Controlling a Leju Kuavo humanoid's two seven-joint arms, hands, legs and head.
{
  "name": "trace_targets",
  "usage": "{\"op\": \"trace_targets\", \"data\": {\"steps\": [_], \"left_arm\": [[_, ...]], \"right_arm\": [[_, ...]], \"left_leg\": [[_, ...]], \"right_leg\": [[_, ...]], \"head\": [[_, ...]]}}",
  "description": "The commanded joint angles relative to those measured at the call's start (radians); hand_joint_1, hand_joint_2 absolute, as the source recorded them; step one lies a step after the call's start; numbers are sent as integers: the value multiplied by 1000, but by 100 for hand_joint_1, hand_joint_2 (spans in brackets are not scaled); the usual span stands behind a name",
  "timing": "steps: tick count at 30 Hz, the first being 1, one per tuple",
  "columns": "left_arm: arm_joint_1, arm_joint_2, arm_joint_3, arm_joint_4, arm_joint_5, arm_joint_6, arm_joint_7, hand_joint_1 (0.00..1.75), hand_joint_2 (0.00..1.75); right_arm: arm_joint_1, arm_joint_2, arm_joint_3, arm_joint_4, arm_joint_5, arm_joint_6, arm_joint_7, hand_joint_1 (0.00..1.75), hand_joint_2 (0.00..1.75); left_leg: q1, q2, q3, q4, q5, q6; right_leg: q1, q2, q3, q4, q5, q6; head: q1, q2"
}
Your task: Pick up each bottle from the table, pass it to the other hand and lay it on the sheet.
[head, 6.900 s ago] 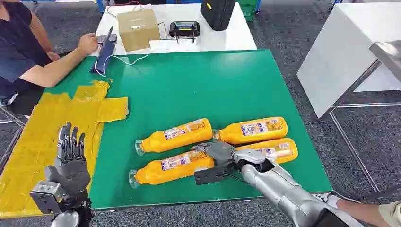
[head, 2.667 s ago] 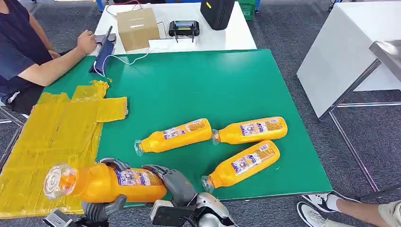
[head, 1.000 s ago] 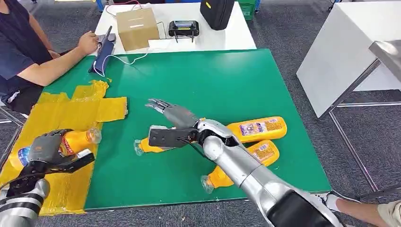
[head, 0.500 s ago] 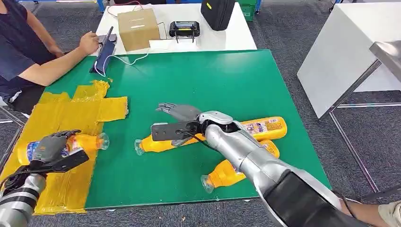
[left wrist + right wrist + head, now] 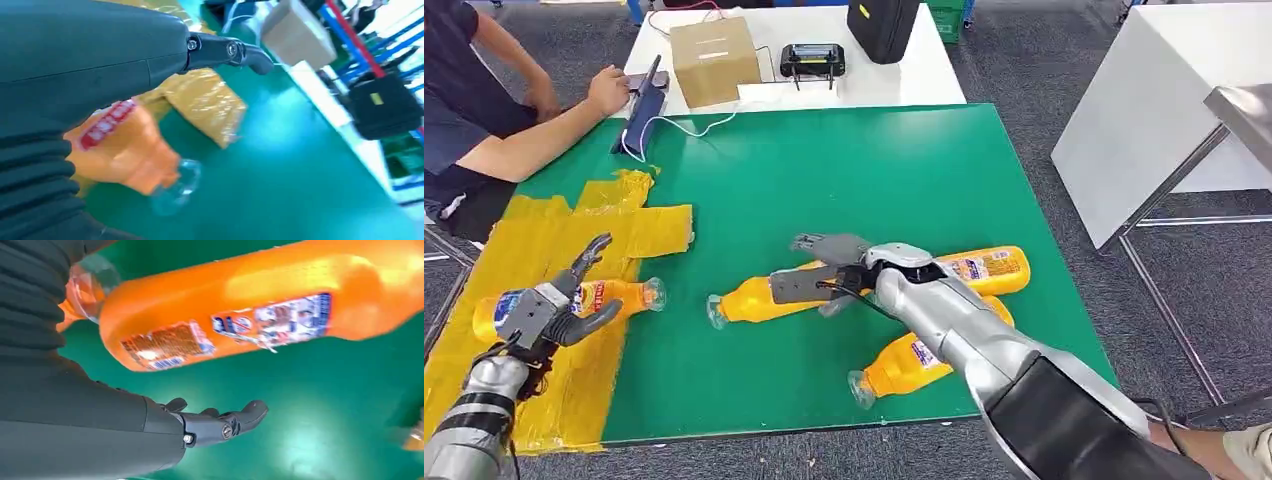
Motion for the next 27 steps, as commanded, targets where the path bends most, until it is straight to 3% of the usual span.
{"op": "trace_targets", "data": {"steps": [1,10,11,12,16,27], "left_arm": [[-46,-67,-19,-35,112,-82,-27,0,0],[-115,-114,-42,15,124,-113,-27,0,0],[-117,-116,-41,9,144,-135,-27,0,0],[-127,-126,-49,8,149,-143,-27,0,0],[-164,-151,-62,27,148,-141,-26,0,0],[-169,-161,-72,29,160,-158,-27,0,0]], "right_arm": [[-4,-39,61,127,32,-44,34,0,175],[55,-41,89,159,98,-80,73,0,175],[56,-39,94,162,110,-65,78,77,175],[74,-40,92,167,114,-50,85,175,175],[130,-37,92,176,123,-63,90,175,175],[149,-29,82,179,134,-78,106,175,175]], "left_leg": [[2,-9,3,0,-1,0],[1,-9,3,0,-1,0],[1,-7,2,0,0,0],[1,-6,1,0,0,0],[2,-10,4,-1,0,-1],[1,-4,5,-1,0,0]], "right_leg": [[1,0,6,-1,-2,-1],[0,-1,5,-1,-2,-1],[0,-1,5,-1,-1,-1],[0,0,3,-1,-1,-1],[1,-2,6,-2,-2,-1],[0,0,6,-2,-1,-1]], "head": [[0,0],[0,0],[0,0],[0,0],[0,0],[0,0]]}}
